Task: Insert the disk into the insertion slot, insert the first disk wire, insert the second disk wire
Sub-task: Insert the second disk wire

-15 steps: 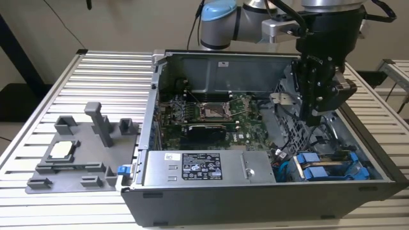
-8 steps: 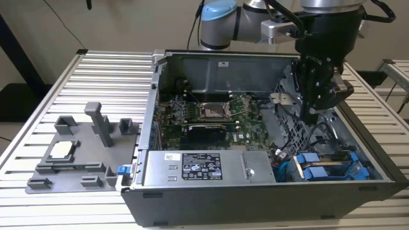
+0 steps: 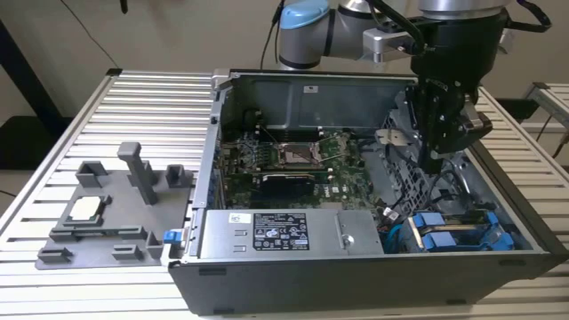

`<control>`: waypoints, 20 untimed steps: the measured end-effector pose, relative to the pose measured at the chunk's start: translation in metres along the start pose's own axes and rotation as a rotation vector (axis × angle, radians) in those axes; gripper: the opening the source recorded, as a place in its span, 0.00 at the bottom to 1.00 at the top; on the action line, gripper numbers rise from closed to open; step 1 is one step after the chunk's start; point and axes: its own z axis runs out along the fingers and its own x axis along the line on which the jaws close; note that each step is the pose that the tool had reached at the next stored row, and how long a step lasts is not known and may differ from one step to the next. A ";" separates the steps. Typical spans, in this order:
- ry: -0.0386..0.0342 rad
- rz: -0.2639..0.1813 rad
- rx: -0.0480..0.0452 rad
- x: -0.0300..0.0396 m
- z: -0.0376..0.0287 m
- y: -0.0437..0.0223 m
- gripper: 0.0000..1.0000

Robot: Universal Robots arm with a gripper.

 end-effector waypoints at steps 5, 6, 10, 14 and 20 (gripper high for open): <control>-0.0002 0.000 -0.0004 0.0102 0.0033 -0.0039 0.16; -0.0001 0.000 -0.0007 0.0127 0.0042 -0.0052 0.16; -0.0002 -0.001 -0.0025 0.0237 0.0081 -0.0095 0.16; -0.0004 -0.001 -0.0048 0.0355 0.0121 -0.0135 0.16; -0.0007 -0.002 -0.0079 0.0546 0.0181 -0.0175 0.16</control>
